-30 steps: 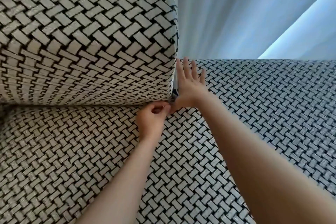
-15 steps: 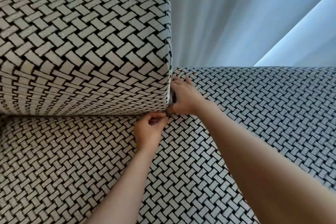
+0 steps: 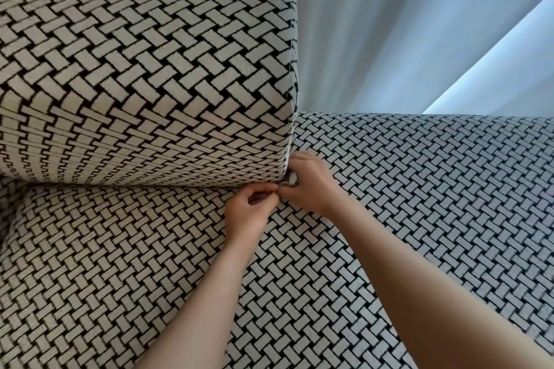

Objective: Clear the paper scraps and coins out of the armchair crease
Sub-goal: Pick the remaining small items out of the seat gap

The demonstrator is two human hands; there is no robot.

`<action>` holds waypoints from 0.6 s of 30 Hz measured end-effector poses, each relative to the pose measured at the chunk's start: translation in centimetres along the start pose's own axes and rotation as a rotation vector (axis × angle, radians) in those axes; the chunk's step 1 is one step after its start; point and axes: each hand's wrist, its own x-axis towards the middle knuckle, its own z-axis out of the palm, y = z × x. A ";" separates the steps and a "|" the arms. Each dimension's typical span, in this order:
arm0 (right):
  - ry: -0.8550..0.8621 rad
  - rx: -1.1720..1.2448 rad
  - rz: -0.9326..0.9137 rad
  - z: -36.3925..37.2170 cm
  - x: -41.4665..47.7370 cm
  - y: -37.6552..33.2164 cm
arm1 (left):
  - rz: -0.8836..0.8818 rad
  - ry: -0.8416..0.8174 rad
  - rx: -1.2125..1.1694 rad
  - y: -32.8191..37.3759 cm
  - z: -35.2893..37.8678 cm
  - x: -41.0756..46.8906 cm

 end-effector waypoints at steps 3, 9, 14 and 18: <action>-0.020 0.064 0.027 -0.2 -0.7 -0.2 | -0.003 -0.023 -0.083 0.2 -0.2 -0.1; 0.163 0.238 0.165 1.2 -4.0 -2.2 | 0.019 -0.034 -0.077 0.3 -0.2 -0.2; 0.222 0.672 0.367 0.7 -6.1 -4.3 | -0.015 -0.109 -0.085 0.8 -0.3 -1.0; 0.196 1.062 0.529 -1.4 -6.1 -4.2 | -0.012 -0.186 -0.078 0.9 -0.5 -1.6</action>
